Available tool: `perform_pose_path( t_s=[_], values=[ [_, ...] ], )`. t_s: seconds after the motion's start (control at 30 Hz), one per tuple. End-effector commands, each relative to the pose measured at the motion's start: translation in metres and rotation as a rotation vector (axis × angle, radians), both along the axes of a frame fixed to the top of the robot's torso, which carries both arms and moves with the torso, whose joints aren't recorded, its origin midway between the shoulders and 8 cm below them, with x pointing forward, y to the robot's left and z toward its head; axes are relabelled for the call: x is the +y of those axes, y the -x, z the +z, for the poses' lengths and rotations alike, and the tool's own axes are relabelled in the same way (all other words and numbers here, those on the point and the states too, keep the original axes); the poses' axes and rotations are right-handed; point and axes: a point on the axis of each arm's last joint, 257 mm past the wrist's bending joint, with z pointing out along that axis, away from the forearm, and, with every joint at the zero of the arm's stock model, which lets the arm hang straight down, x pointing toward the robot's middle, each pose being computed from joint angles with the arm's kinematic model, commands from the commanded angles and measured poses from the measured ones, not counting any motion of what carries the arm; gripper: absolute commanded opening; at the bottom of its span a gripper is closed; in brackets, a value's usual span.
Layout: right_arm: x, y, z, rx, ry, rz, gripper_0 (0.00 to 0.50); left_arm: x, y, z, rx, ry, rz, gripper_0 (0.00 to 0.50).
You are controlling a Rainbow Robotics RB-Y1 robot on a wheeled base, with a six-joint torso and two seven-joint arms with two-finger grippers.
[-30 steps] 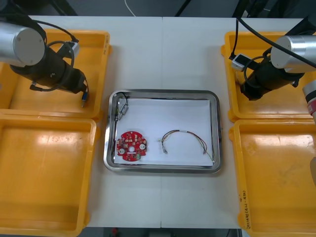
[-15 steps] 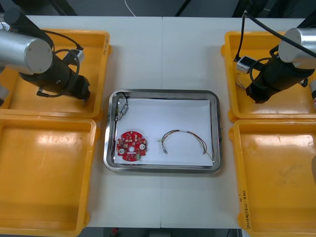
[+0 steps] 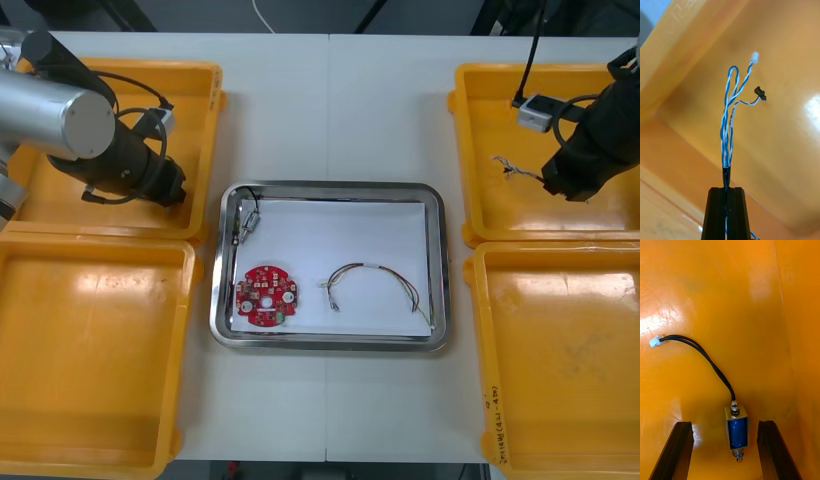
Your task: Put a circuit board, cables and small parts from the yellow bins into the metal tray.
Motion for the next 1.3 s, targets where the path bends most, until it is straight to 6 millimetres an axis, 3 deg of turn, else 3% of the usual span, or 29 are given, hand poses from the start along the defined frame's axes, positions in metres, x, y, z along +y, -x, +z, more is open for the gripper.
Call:
perform_pose_path(
  t_s=[0.03,0.33,0.67,0.73,0.8,0.83,0.87,0.9,1.13,1.3],
  values=[
    [-0.026,-0.012,0.065,-0.156,0.026,-0.054,0.000,-0.014,-0.014,0.022,-0.048,0.011,-0.004,0.500],
    [-0.043,-0.011,0.090,-0.213,0.073,-0.068,0.000,-0.017,-0.016,0.018,-0.057,0.002,-0.013,0.500],
    [-0.041,-0.010,0.112,-0.279,0.098,-0.037,0.000,-0.019,-0.016,0.018,-0.056,0.008,-0.016,0.496],
    [-0.035,-0.010,0.116,-0.293,0.095,-0.017,0.000,-0.018,-0.016,0.018,-0.057,0.007,-0.015,0.421],
    [-0.030,-0.008,0.116,-0.300,0.089,0.003,0.000,-0.018,-0.015,0.017,-0.054,0.006,-0.014,0.260],
    [-0.030,-0.008,0.116,-0.300,0.089,0.003,0.000,-0.018,-0.015,0.017,-0.054,0.006,-0.014,0.260],
    [-0.025,-0.006,0.116,-0.305,0.083,0.025,0.000,-0.018,-0.015,0.016,-0.054,0.007,-0.014,0.022],
    [-0.020,-0.005,0.116,-0.311,0.078,0.042,0.000,-0.017,-0.014,0.015,-0.051,0.007,-0.011,0.002],
    [0.004,0.003,0.123,-0.352,0.146,0.149,0.000,-0.016,-0.015,0.016,-0.053,0.008,-0.010,0.000],
    [0.035,0.016,0.126,-0.366,0.192,0.284,0.000,-0.010,-0.016,0.020,-0.059,0.010,0.001,0.000]
  ],
)
